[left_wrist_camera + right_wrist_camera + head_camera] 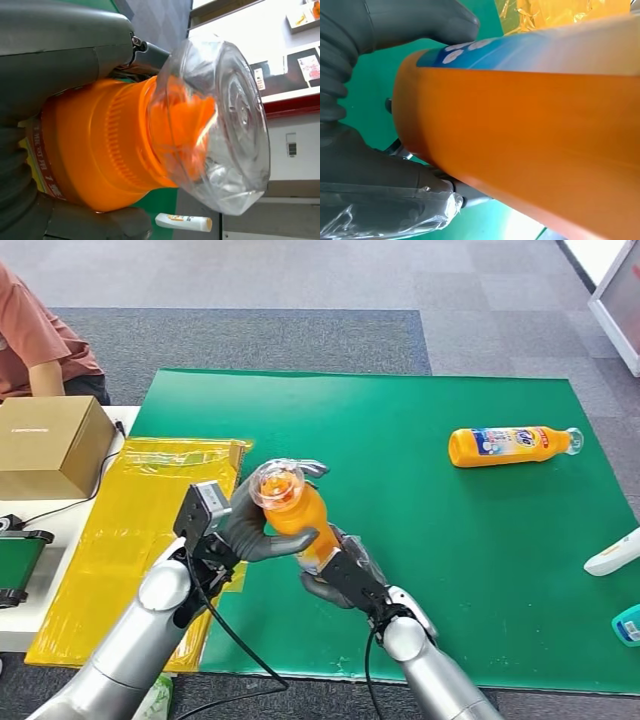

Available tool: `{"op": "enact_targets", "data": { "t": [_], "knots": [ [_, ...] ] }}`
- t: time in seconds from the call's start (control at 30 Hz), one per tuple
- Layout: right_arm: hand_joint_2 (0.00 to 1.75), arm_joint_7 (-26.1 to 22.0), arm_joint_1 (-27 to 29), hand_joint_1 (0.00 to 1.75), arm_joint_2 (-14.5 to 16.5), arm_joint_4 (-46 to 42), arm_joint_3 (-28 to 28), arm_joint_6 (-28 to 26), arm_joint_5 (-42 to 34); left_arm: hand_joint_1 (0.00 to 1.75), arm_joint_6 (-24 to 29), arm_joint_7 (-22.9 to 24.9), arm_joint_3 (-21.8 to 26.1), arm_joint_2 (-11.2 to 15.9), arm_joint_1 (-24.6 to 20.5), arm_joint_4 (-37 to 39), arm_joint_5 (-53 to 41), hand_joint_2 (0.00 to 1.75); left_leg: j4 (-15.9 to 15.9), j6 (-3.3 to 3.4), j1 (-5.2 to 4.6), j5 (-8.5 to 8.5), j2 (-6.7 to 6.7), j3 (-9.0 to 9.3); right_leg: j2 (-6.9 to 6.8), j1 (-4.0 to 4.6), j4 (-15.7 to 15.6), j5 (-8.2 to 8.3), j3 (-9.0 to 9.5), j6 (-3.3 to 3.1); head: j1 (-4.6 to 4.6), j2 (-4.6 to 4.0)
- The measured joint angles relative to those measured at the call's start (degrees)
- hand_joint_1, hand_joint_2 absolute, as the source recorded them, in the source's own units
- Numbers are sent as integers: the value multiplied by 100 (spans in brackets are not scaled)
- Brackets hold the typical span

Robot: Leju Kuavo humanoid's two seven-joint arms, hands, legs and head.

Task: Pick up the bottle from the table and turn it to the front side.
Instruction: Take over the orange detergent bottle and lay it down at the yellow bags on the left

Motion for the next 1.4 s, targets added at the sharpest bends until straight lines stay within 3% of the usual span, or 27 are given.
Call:
{"op": "enact_targets", "data": {
  "t": [0.03,0.17,0.8,0.93,0.97,1.07,1.13,1.2,1.4],
  "knots": [
    [175,10,0,175,-1,2,-1,-3,-18,175,32,-1,-3,7,2,6,-4,175,0,0,0,0,0,-1,0,0,0,0,-1,0,-1,-1],
    [175,31,9,175,-4,-3,-15,-11,-133,175,175,-14,-3,32,13,14,-23,0,0,0,0,0,0,-3,0,0,0,0,-3,0,-1,1],
    [175,43,97,171,-34,-84,-52,-9,-296,175,310,-31,66,85,74,12,-39,0,0,0,0,0,0,-7,0,0,0,0,-6,0,0,1],
    [175,42,100,0,-34,-95,-60,-9,-399,175,480,-62,80,104,84,11,-147,0,0,0,0,0,0,-7,0,0,0,0,-7,0,-1,1],
    [175,44,106,0,-36,-109,-78,-11,-467,175,627,-95,89,107,96,6,-267,0,0,0,0,0,0,-8,0,0,0,0,-7,0,-1,0],
    [175,65,193,0,-63,-262,-265,-59,-762,175,1853,-198,150,132,234,-146,-1569,0,0,0,0,0,0,-9,1,0,0,0,-9,0,1,1],
    [175,81,298,0,-114,-456,-493,-125,-948,175,3129,-147,214,178,399,-355,-3238,0,0,0,0,0,0,-12,0,0,0,0,-12,0,0,1],
    [175,95,383,0,-172,-667,-748,-170,-1052,175,4048,36,276,241,547,-532,-4817,0,0,0,0,-1,-1,-15,-2,0,0,-1,-15,1,0,0],
    [175,105,515,0,-243,-1173,-1332,-183,-1233,175,5214,978,452,323,869,-646,-8263,0,0,0,0,0,0,-17,0,0,0,-1,-18,1,0,1]
  ]
}}
